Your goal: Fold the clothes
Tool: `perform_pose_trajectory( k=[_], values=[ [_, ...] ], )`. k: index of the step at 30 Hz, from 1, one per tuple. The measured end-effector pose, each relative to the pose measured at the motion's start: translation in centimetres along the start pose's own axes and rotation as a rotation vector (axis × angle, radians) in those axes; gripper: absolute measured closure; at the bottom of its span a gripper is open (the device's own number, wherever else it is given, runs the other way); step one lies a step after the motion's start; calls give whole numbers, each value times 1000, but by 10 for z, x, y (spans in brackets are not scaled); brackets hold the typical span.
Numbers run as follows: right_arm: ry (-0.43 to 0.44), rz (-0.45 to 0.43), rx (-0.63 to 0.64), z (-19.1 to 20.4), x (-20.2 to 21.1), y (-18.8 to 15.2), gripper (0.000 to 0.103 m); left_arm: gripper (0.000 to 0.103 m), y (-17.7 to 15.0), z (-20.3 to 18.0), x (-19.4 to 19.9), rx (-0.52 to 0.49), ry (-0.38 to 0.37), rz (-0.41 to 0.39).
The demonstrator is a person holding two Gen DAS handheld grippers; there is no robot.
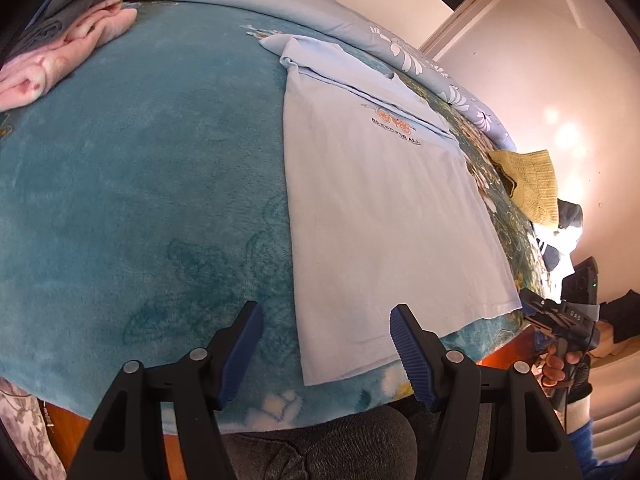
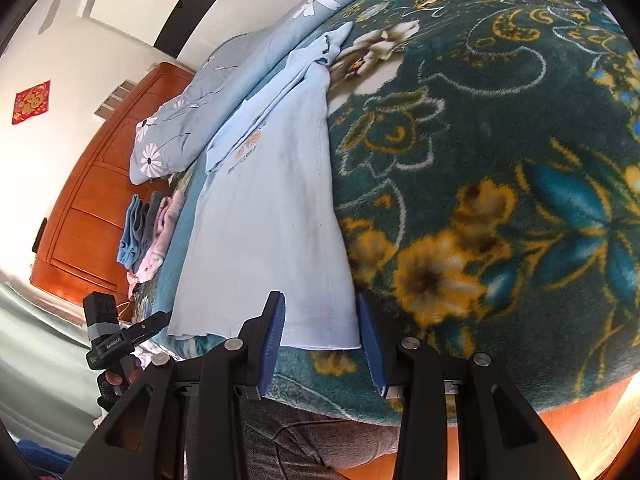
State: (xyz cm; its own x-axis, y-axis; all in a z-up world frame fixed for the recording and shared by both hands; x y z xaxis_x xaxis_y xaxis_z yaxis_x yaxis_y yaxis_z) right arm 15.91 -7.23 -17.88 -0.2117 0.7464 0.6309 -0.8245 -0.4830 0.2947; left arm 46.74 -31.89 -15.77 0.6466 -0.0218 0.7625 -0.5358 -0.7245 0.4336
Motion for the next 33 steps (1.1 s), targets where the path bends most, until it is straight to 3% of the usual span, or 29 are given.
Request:
perform_pose_trajectory(
  k=[4, 12, 17, 21, 22, 29, 31, 33],
  values=[
    [104, 30, -10, 0, -1, -8, 64, 33, -8, -5, -7, 82, -136, 42],
    [246, 20, -74, -8, 2, 1, 64, 35, -9, 20, 0, 285, -336, -45],
    [291, 9, -97, -5, -2, 6, 65, 39, -7, 22, 1, 307, -358, -67],
    [265, 22, -103, -6, -5, 4, 91, 53, -14, 26, -3, 337, -374, -39],
    [263, 26, -111, -8, -6, 4, 93, 53, -17, 27, -3, 347, -381, -30],
    [269, 43, -118, -4, -12, -2, 94, 57, -21, 33, -3, 378, -419, -33],
    [280, 46, -136, -4, -14, -1, 94, 60, -23, 37, -2, 397, -439, -33],
    [290, 47, -163, -7, -14, 1, 94, 70, -25, 41, -3, 415, -453, -30]
  ],
)
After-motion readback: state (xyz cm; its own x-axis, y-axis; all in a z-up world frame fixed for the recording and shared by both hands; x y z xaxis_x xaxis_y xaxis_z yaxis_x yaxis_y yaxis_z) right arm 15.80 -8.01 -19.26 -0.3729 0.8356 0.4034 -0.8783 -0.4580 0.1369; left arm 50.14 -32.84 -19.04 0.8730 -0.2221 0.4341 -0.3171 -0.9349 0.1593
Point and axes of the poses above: each gripper's, at about its wrist camera, not at the fingertips, and x roughly against the way its jaws point, z to its left, y to its top, the point moved 5 cm from there along -x, roughly the way its jaws point, and after that the axes turned 4 degrees about -x, right-handed, at the moved point
